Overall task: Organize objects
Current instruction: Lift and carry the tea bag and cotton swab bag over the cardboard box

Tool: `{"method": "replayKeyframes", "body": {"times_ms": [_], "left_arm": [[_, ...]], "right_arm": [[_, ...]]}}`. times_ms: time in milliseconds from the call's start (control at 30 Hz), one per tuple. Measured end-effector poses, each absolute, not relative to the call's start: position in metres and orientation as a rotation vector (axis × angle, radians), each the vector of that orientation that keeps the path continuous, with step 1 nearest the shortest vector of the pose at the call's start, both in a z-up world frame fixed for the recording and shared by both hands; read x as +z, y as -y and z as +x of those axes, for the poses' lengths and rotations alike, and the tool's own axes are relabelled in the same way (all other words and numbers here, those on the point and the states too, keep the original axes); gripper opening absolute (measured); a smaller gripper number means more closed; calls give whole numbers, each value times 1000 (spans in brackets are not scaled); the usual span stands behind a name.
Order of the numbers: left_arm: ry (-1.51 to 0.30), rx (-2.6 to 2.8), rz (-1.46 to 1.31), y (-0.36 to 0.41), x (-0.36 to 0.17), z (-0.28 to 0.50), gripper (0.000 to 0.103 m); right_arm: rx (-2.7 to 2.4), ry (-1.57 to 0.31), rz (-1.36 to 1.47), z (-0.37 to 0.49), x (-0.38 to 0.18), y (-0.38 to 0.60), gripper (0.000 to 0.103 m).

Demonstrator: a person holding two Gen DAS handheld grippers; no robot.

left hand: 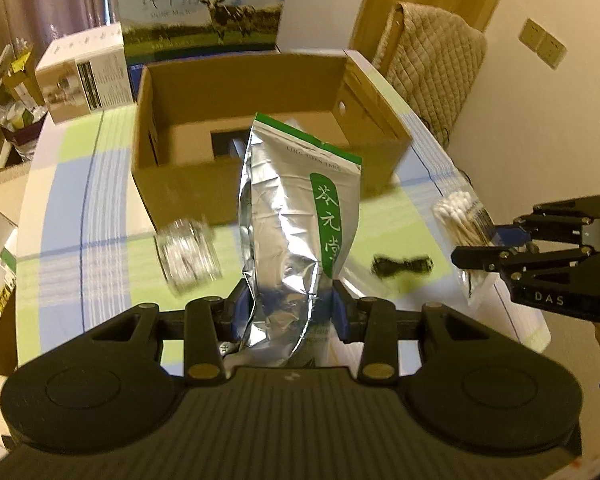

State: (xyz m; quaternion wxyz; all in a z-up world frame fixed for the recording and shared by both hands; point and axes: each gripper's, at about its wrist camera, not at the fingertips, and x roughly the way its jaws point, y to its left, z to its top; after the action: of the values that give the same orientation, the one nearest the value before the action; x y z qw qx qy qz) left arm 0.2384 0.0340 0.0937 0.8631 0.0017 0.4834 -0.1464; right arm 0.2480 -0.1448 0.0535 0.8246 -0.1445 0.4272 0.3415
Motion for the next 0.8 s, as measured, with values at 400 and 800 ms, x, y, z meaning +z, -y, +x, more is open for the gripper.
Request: {"method": "replayKeyframes", "body": {"times_ms": [400,800], "left_arm": [[-967,-217,17,-57,118,340,35],[-975,-197,5,-61,99,410,35]], "right_arm": [[679,-877,-235,349,69,121,22],[651,-878,-208,407,54,99,22]]}}
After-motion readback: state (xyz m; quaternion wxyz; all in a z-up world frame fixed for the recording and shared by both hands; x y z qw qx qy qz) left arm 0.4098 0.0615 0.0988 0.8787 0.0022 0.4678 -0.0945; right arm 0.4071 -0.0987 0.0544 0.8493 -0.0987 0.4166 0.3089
